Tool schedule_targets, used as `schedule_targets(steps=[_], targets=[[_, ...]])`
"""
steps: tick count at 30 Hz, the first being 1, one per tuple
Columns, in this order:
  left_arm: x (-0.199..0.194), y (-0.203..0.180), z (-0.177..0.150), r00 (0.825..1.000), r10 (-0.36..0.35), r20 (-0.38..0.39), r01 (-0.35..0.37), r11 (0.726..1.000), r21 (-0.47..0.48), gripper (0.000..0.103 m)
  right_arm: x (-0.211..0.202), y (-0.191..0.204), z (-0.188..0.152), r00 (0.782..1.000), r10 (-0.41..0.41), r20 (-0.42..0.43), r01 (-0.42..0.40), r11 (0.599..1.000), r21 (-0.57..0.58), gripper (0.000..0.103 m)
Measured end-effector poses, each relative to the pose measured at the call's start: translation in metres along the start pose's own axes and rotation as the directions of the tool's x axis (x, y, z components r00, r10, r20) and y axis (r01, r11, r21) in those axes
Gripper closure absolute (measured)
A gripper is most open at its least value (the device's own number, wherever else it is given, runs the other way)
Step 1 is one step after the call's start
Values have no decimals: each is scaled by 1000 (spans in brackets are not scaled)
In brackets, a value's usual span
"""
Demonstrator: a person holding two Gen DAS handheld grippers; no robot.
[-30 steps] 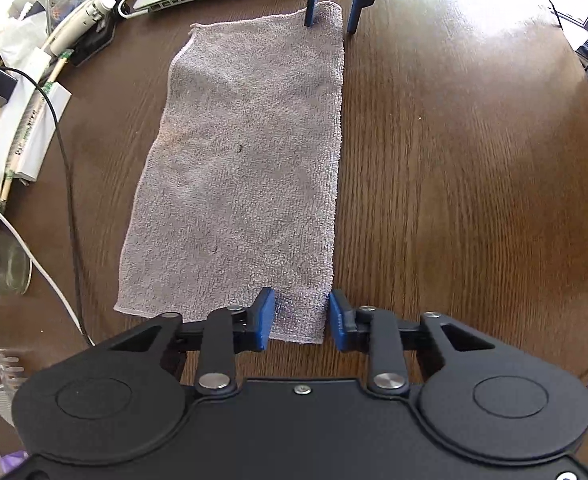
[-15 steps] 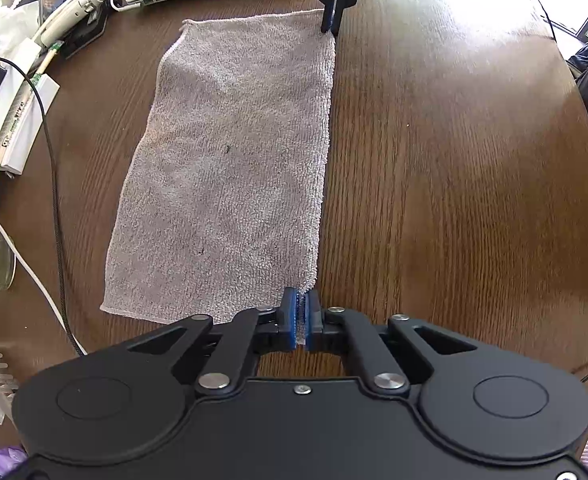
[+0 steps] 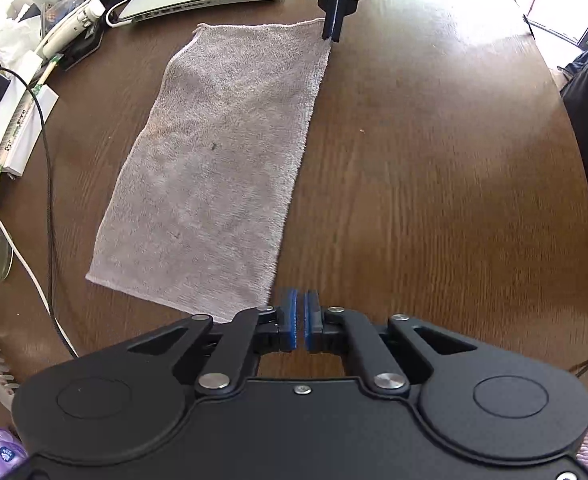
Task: Fold towel
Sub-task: 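Grasp the folded towel's long edge with both grippers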
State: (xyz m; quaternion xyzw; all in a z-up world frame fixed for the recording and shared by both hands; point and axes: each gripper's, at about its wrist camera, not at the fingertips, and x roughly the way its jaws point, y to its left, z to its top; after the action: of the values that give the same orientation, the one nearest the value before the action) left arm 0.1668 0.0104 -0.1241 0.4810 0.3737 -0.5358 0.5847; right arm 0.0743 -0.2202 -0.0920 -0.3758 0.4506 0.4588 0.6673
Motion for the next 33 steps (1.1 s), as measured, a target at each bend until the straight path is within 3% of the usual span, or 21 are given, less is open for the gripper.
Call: schedule_targets(steps=[4,10,12,15,21,25,27,33], targets=[[-2,-6,2,997,81,10,-81,996,48,98,3,0,3,1000,-17,-2,17,1000,2,102],[-1,-13,9,994,105,-14,-102,981,162,97,4,-8,7,999,-37,-8,37,999,-8,101],[-5,-14,8,993,118,-8,-115,978,176,92,3,-10,8,999,-39,-9,39,999,-6,101],[0,-12,7,993,116,-37,-107,975,194,80,3,-13,7,999,-38,-11,38,999,-5,101],[12,-4,7,994,83,-69,-68,977,201,78,4,-16,7,999,-35,-12,35,999,1,101],[16,6,5,998,10,-63,2,984,176,81,6,-20,7,1000,-28,-9,28,1000,10,101],[18,9,7,998,-16,-67,27,986,166,99,7,-21,8,1000,-26,-8,26,1000,14,101],[22,11,6,997,-48,-64,57,988,141,102,7,-24,7,1000,-20,-2,20,1000,22,101]])
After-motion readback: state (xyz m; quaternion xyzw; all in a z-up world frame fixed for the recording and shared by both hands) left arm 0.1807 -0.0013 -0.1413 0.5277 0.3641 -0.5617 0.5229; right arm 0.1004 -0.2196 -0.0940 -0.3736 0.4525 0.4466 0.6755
